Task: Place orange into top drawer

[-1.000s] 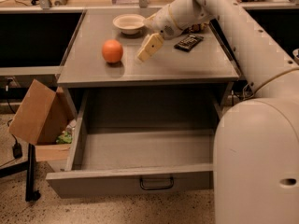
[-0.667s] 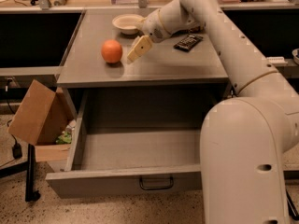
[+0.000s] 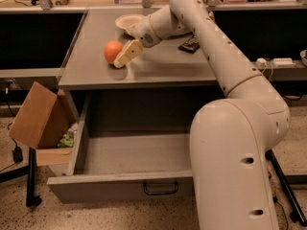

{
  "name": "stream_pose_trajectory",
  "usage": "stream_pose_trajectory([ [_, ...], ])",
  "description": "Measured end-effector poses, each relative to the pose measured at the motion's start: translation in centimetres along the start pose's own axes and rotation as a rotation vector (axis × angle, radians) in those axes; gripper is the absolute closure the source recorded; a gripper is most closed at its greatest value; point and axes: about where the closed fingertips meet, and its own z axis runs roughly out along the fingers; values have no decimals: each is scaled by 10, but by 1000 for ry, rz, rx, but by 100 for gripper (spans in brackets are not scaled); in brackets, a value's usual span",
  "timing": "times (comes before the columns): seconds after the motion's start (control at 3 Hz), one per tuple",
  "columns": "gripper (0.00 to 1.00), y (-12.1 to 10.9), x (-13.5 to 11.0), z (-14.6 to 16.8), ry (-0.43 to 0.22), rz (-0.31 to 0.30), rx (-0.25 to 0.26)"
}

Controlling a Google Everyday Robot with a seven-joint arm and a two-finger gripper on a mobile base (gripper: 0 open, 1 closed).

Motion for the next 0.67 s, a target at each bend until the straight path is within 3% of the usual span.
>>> stream_pose_trajectory([
  [0.67,49,-1,8,25,15,19,-42],
])
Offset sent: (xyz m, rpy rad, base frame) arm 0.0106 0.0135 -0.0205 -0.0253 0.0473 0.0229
